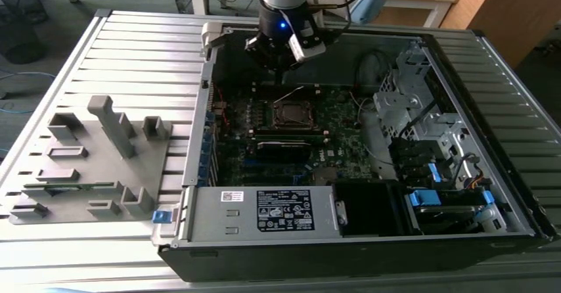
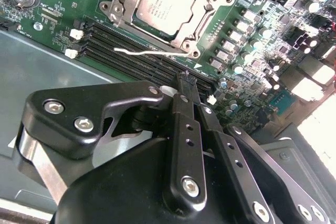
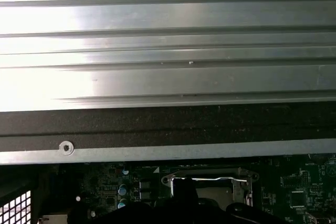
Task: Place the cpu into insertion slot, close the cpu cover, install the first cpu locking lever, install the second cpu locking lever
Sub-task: 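Install the first cpu locking lever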
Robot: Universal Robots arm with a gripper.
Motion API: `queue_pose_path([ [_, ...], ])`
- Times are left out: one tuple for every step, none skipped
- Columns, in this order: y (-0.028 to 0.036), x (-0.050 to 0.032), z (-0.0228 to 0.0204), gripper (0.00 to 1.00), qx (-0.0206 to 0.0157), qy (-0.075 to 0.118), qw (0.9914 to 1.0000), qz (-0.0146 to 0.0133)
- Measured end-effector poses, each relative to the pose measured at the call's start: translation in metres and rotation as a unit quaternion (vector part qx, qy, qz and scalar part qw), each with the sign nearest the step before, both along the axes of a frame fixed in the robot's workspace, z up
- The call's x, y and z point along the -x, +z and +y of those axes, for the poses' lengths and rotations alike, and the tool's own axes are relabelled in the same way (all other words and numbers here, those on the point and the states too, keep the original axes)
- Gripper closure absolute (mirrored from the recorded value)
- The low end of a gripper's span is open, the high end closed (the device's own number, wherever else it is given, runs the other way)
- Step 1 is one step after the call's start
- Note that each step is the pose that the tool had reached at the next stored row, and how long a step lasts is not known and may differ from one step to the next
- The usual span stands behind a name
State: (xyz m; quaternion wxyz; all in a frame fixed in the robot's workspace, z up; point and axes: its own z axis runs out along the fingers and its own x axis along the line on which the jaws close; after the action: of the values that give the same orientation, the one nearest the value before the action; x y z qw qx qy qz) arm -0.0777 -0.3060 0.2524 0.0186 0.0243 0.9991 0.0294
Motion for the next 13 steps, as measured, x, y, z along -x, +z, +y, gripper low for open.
queue_pose_path([
  [0.0, -0.0007, 0.0, 0.9, 0.0, 0.0, 1.0, 0.0],
  [-0.0001, -0.0014, 0.0, 0.9, -0.0001, 0.0, 1.0, 0.0],
  [-0.0001, -0.002, 0.0, 0.9, 0.0, 0.0, 1.0, 0.0],
  [-0.0001, -0.0027, 0.0, 0.9, 0.0, 0.0, 1.0, 0.0],
  [-0.0001, -0.0034, 0.0, 0.9, 0.0, 0.0, 1.0, 0.0],
  [-0.0001, -0.0038, -0.0001, 0.9, -0.0001, 0.0, 1.0, 0.0],
  [-0.0001, -0.0038, -0.0001, 0.9, -0.0001, 0.0, 1.0, -0.0001],
  [-0.0001, -0.0039, 0.0, 0.9, 0.0, 0.0, 1.0, 0.0],
  [-0.0001, -0.0039, 0.0, 0.9, 0.0, 0.0, 1.0, -0.0001],
  [-0.0001, -0.0039, 0.0, 0.9, 0.0, 0.0, 1.0, 0.0],
  [-0.0001, -0.004, 0.0, 0.9, 0.0, 0.0, 1.0, 0.0],
  [-0.0001, -0.0042, -0.0001, 0.9, 0.0, 0.0, 1.0, 0.0],
  [-0.0001, -0.0046, 0.0, 0.9, 0.0, 0.0, 1.0, 0.0],
])
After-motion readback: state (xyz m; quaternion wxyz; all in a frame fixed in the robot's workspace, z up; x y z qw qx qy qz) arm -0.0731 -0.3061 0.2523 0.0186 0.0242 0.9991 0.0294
